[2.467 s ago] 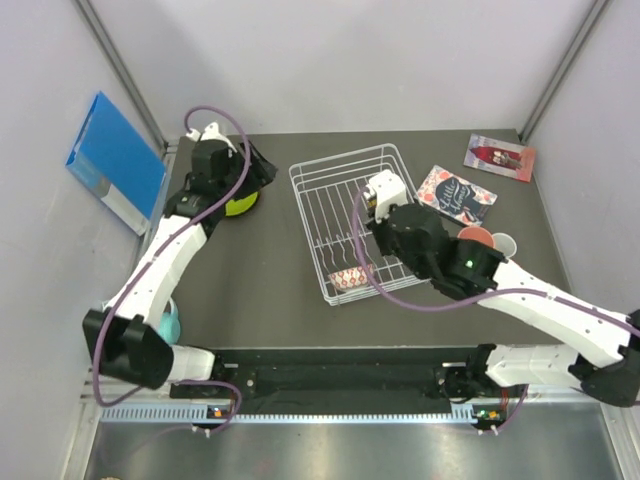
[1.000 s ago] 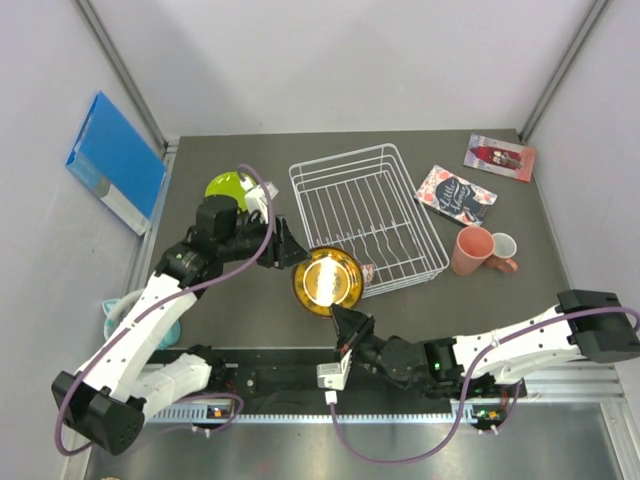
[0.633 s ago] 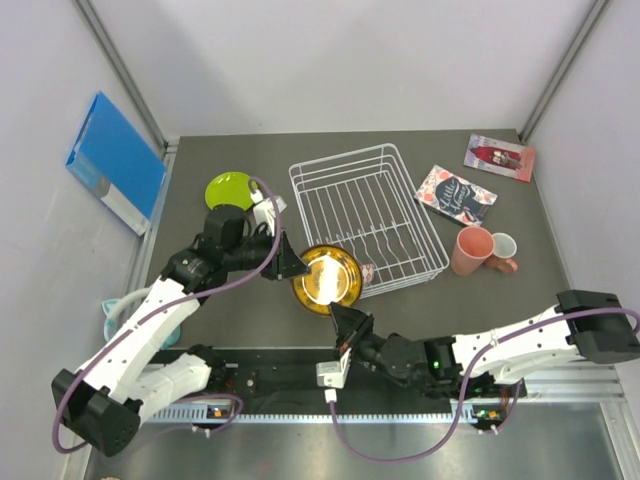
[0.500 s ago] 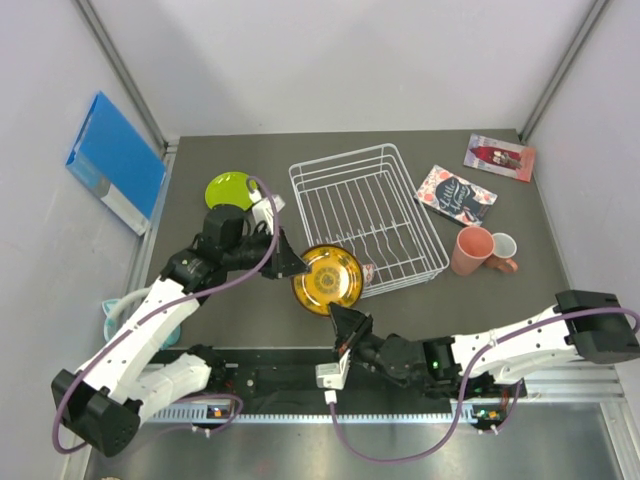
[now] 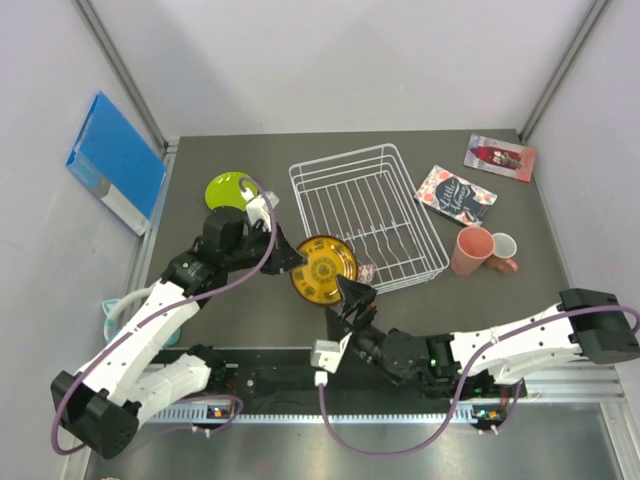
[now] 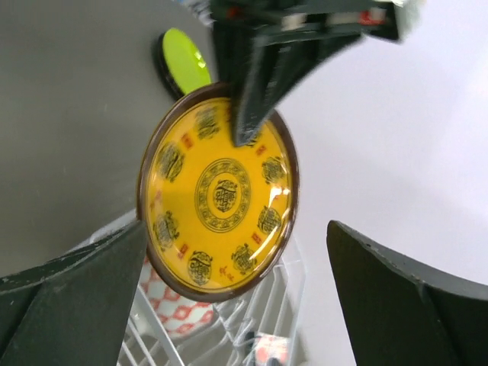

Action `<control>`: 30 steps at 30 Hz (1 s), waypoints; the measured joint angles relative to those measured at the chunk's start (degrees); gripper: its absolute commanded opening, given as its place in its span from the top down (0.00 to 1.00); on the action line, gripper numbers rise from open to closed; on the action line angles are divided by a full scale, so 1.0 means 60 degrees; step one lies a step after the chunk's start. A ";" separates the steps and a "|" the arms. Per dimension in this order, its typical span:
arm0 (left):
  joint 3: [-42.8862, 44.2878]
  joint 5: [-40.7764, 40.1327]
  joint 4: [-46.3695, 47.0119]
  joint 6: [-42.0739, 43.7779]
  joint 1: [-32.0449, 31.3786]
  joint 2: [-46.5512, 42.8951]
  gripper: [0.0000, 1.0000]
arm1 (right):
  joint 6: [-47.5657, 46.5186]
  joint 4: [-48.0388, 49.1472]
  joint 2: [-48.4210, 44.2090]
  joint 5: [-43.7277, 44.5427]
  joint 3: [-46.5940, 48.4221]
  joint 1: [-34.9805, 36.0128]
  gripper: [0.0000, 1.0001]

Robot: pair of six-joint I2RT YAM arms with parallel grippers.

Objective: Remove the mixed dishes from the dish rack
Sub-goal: Place the plate at the center of the board.

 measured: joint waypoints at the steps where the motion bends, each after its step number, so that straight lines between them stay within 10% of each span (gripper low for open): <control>1: 0.0040 -0.0215 0.0051 -0.0146 0.0000 0.0000 1.00 | 0.0386 -0.0095 -0.0036 0.0215 0.0215 0.0004 0.00; 12: 0.2412 -0.4018 0.0616 -0.1931 0.2157 0.1497 1.00 | 0.6182 -0.1592 -0.2951 0.2273 0.3297 -0.0219 0.00; 21: 0.2517 -0.3679 0.2339 -0.3246 0.5650 0.4827 1.00 | 0.8816 -0.3636 -0.4517 0.2900 0.3217 -0.0543 0.00; 30: 0.2579 -0.1949 0.4568 -0.3898 0.6510 0.6867 1.00 | 0.9712 -0.4743 -0.4987 0.2947 0.2761 -0.0696 0.00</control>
